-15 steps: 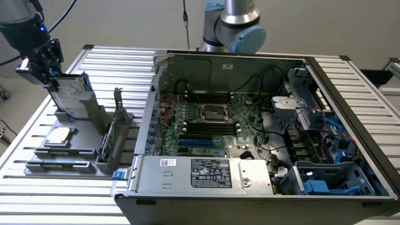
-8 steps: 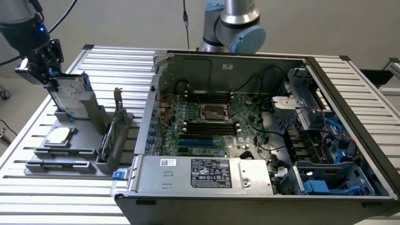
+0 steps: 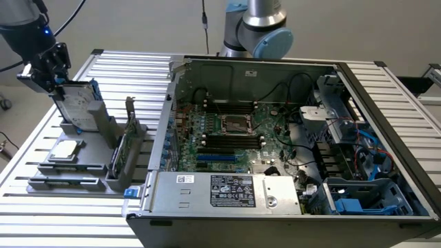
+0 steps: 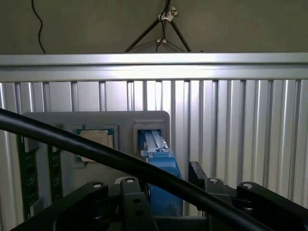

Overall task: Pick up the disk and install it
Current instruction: 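Pick up the disk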

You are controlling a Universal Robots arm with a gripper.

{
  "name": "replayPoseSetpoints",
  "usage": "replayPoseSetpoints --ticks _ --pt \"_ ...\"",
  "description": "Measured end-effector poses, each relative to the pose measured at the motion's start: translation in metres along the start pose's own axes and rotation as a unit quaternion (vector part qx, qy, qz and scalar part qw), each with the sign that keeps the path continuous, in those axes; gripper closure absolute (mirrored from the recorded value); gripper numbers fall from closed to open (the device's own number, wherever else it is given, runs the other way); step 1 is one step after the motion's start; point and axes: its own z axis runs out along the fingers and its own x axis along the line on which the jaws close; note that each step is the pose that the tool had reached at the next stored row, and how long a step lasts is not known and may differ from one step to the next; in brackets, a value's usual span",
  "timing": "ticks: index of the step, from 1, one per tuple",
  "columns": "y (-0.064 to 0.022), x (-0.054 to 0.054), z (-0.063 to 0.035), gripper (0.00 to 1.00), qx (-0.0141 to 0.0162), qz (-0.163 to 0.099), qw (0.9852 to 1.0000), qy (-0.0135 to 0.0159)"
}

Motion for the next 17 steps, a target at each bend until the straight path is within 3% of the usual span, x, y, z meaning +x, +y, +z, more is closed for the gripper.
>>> replayPoseSetpoints --ticks 17 --pt "0.0005 -0.0008 0.0001 0.52 -0.0016 0.01 0.9999 0.0006"
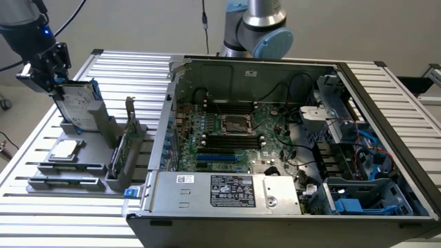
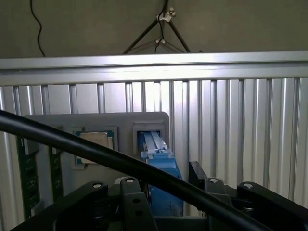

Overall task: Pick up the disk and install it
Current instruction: 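Pick up the disk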

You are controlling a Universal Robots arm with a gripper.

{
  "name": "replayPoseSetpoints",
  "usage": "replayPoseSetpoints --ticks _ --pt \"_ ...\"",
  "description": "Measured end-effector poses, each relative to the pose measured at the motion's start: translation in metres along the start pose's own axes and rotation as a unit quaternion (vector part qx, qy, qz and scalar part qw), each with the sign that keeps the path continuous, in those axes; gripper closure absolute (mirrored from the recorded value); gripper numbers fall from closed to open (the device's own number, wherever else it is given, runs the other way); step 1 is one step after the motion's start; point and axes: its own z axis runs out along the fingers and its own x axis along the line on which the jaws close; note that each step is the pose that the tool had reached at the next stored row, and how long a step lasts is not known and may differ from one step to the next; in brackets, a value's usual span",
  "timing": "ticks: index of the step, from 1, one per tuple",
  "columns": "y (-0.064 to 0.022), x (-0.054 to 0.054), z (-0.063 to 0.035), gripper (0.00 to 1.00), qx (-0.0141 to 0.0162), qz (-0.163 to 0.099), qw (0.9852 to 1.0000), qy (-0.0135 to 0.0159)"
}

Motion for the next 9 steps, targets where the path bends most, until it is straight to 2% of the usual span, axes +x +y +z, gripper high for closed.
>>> replayPoseSetpoints --ticks 4,9 --pt "-0.0001 0.0002 0.0001 0.52 -0.0017 0.003 1.0 0.0003" --pt "-0.0001 0.0007 0.0002 0.52 -0.0059 0.005 1.0 0.0016"
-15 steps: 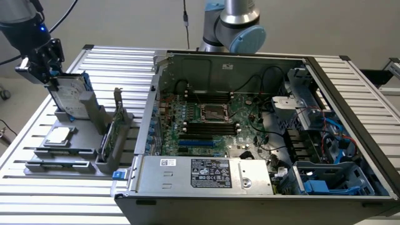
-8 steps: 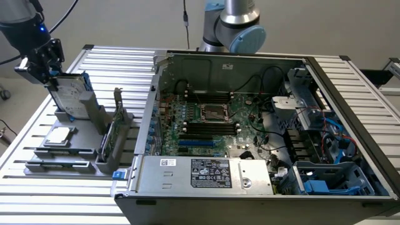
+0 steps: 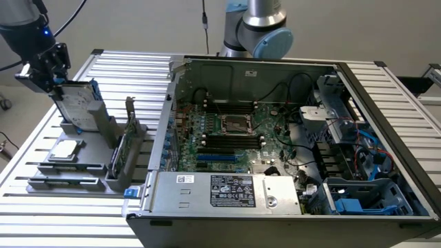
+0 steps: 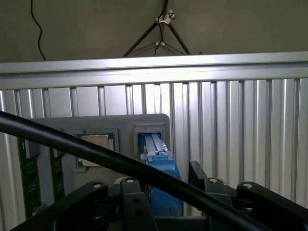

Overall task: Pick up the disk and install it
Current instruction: 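Pick up the disk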

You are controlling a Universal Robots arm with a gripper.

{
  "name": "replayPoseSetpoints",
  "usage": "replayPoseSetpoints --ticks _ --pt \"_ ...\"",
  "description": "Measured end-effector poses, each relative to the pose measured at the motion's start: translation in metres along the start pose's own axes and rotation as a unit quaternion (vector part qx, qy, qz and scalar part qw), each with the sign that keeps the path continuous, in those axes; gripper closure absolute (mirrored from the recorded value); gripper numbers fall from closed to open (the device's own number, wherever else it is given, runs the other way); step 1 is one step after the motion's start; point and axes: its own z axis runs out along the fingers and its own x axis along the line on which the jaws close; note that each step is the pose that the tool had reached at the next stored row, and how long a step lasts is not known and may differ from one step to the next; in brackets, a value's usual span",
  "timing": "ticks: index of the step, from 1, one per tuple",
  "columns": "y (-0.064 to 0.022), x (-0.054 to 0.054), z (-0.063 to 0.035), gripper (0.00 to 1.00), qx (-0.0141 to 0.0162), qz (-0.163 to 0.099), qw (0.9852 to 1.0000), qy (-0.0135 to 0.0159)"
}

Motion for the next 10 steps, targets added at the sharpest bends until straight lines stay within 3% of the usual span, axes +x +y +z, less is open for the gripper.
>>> replayPoseSetpoints --ticks 4,10 --pt "-0.0001 0.0001 0.0 0.52 -0.0011 0.0 1.0 0.0031" --pt "-0.0001 0.0001 -0.0001 0.52 -0.0005 0.0 0.9999 0.0158"
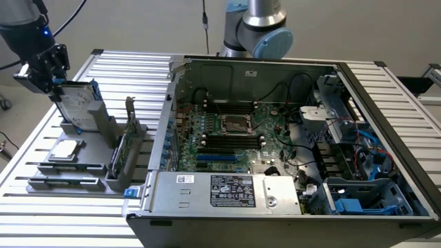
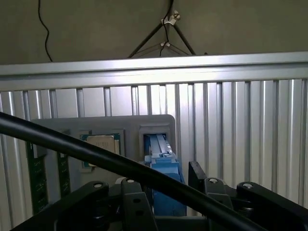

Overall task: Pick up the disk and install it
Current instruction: 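Pick up the disk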

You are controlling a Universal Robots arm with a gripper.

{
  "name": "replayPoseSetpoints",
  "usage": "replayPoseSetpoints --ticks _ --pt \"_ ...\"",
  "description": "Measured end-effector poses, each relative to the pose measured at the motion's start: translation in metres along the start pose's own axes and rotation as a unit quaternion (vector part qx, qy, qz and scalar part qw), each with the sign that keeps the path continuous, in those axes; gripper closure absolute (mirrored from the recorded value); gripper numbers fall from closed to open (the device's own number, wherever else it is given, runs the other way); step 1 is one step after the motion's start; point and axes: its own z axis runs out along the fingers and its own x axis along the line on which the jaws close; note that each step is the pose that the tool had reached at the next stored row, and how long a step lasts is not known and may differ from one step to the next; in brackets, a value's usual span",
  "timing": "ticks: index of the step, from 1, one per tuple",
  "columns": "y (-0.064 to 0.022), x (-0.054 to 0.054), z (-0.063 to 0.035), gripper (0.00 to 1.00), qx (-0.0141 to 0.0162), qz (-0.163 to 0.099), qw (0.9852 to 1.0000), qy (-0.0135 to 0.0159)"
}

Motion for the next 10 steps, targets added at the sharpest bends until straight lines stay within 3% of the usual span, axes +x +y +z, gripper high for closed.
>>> replayPoseSetpoints --ticks 2,4,10 --pt "-0.0003 0.0 0.0 0.52 0.0002 0.0 1.0 0.0044" --pt "-0.0009 0.0001 0.0 0.52 0.0004 0.0 1.0 0.0068" --pt "-0.0022 -0.0001 -0.0005 0.52 0.0017 0.0 1.0 0.0092"
